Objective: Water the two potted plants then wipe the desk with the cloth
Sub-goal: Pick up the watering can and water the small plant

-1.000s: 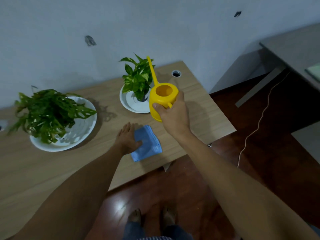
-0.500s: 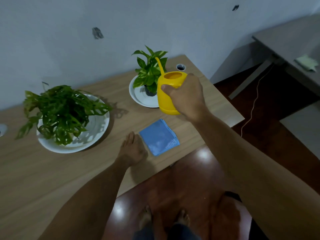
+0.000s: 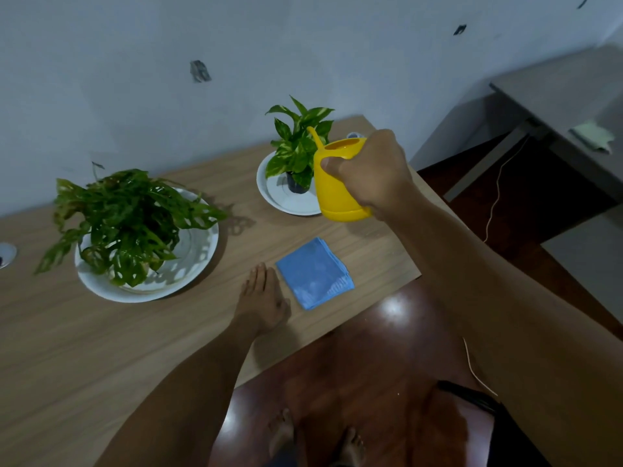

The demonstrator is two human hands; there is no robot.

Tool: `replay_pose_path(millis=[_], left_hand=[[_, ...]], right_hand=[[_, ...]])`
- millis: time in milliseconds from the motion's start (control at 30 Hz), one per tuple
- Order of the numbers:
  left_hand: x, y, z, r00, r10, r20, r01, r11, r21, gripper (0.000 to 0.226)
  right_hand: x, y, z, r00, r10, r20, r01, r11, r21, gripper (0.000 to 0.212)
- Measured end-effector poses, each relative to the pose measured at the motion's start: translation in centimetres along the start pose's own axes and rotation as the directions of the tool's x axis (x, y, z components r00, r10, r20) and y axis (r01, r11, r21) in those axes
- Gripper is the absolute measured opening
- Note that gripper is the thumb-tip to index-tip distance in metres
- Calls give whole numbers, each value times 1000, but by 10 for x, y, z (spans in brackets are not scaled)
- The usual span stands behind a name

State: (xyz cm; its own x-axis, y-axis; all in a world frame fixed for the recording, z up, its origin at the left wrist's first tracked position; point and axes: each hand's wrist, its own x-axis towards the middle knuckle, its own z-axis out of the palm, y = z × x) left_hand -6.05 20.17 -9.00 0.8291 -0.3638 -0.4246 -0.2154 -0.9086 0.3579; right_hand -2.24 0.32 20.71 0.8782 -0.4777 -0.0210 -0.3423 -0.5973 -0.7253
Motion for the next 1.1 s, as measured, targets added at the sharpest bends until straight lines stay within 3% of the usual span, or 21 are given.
replay_pose_path(millis=[800, 933, 1100], left_hand=[[-4, 8, -7, 1000, -22, 17, 22, 1000, 2, 87], [-5, 9, -8, 1000, -22, 13, 21, 1000, 10, 87], [-5, 9, -8, 1000, -23, 21, 23, 1000, 1, 88]], right_hand=[[0, 0, -32, 999, -28, -17, 28, 999, -41, 77], [0, -4, -32, 999, -46, 7, 46, 999, -21, 59], [3, -11, -31, 999, -50, 18, 51, 999, -12, 59]])
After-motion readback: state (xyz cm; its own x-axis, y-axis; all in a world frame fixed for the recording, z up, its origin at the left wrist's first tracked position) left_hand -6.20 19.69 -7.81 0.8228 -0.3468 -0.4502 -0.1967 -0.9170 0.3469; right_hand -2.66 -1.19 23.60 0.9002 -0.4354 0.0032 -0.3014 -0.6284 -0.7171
